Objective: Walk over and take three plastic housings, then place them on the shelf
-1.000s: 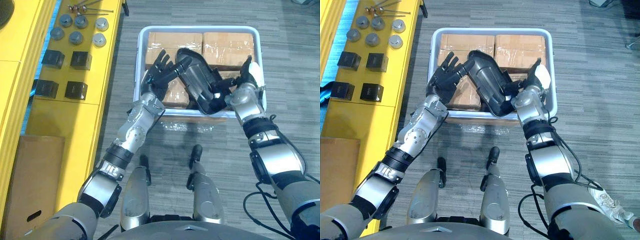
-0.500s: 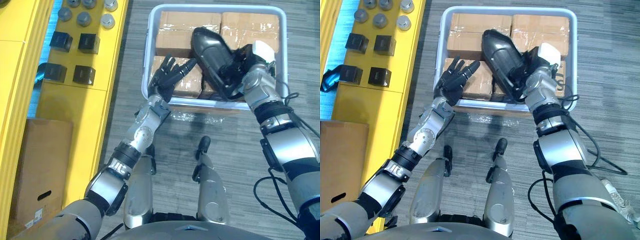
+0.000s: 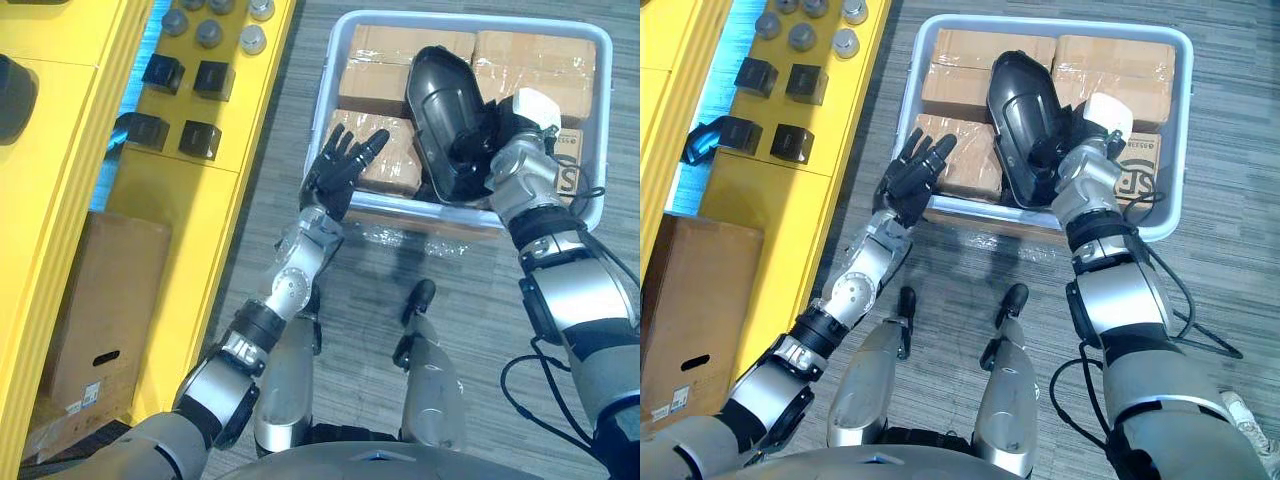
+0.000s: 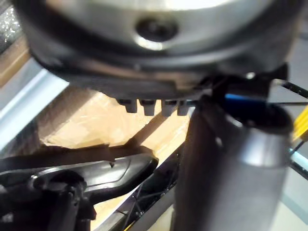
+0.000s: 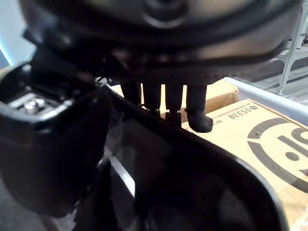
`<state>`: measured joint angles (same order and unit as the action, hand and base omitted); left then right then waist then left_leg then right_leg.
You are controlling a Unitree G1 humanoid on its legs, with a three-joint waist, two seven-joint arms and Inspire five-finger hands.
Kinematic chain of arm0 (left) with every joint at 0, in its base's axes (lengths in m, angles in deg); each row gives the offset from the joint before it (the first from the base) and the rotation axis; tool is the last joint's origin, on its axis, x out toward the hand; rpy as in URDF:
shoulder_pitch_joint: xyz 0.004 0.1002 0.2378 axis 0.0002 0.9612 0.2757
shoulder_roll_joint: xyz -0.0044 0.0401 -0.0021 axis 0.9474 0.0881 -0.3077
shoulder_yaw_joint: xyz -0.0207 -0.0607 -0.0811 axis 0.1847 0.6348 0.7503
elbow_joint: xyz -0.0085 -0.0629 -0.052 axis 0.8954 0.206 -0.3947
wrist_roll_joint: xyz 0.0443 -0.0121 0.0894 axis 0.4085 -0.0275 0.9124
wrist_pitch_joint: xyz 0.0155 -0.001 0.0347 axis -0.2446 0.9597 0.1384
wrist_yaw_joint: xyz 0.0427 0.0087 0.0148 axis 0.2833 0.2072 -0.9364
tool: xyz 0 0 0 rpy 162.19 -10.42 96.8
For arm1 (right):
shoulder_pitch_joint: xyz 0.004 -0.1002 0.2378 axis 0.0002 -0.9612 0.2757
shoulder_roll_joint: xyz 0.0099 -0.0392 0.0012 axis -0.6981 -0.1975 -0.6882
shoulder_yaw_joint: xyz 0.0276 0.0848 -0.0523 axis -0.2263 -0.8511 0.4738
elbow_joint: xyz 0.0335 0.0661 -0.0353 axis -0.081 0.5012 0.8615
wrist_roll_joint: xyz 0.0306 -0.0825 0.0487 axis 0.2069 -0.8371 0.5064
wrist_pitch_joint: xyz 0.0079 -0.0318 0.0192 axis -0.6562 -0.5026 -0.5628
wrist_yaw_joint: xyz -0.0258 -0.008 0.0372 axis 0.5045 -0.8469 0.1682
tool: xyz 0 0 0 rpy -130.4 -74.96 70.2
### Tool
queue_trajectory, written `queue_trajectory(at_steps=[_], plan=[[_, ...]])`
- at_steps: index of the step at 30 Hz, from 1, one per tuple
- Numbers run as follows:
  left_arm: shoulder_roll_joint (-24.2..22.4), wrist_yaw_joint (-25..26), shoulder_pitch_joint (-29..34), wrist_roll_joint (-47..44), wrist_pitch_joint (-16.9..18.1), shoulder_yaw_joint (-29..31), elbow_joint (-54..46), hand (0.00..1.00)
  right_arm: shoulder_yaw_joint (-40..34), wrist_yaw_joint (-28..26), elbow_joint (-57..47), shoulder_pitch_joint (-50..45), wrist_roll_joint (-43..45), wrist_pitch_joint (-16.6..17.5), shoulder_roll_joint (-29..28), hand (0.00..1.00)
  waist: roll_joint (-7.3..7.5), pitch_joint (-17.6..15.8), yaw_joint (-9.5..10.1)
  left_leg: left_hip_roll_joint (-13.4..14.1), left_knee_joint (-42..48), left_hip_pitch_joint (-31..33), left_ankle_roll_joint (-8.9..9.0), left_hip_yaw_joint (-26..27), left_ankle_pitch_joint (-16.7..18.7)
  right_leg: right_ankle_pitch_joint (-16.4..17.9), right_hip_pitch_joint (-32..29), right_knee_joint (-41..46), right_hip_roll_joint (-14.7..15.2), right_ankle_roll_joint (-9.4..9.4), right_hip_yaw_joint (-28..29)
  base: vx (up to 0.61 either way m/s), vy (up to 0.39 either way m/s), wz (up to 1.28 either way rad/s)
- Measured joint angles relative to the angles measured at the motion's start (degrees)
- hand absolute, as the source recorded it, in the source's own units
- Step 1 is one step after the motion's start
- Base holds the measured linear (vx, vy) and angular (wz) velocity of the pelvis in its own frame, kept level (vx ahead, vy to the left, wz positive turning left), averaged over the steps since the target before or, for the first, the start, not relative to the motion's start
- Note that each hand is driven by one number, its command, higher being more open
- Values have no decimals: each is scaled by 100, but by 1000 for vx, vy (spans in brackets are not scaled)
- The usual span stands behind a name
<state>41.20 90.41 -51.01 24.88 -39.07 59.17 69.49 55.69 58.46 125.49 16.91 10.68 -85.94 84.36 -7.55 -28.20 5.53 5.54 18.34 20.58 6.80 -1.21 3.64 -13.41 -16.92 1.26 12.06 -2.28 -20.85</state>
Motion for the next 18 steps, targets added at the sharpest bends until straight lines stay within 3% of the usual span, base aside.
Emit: queue_trajectory(at_steps=[4, 12, 18], plan=[[99, -11, 364, -66, -66, 5, -476, 100, 4, 822, 49, -205, 562, 406, 22, 0, 1, 1, 8, -2, -192, -91, 36, -58, -171, -16, 54, -22, -2, -23, -83, 6, -29, 9], [351, -16, 992, -186, -380, 188, -1434, 100, 100, 1220, -771, -940, 999, 867, 114, 0, 24, -8, -154, 25, -324, -488, 52, -20, -177, -19, 388, -67, -35, -15, -85, 48, -3, -2], [501, -97, 1269, -208, -745, 217, -1774, 100, 66, 1404, -1711, -1425, 1006, 1247, 116, 0, 261, -6, -246, 128, -358, -996, 78, 125, -70, -11, 858, -226, -154, -17, 24, 37, 2, -13]])
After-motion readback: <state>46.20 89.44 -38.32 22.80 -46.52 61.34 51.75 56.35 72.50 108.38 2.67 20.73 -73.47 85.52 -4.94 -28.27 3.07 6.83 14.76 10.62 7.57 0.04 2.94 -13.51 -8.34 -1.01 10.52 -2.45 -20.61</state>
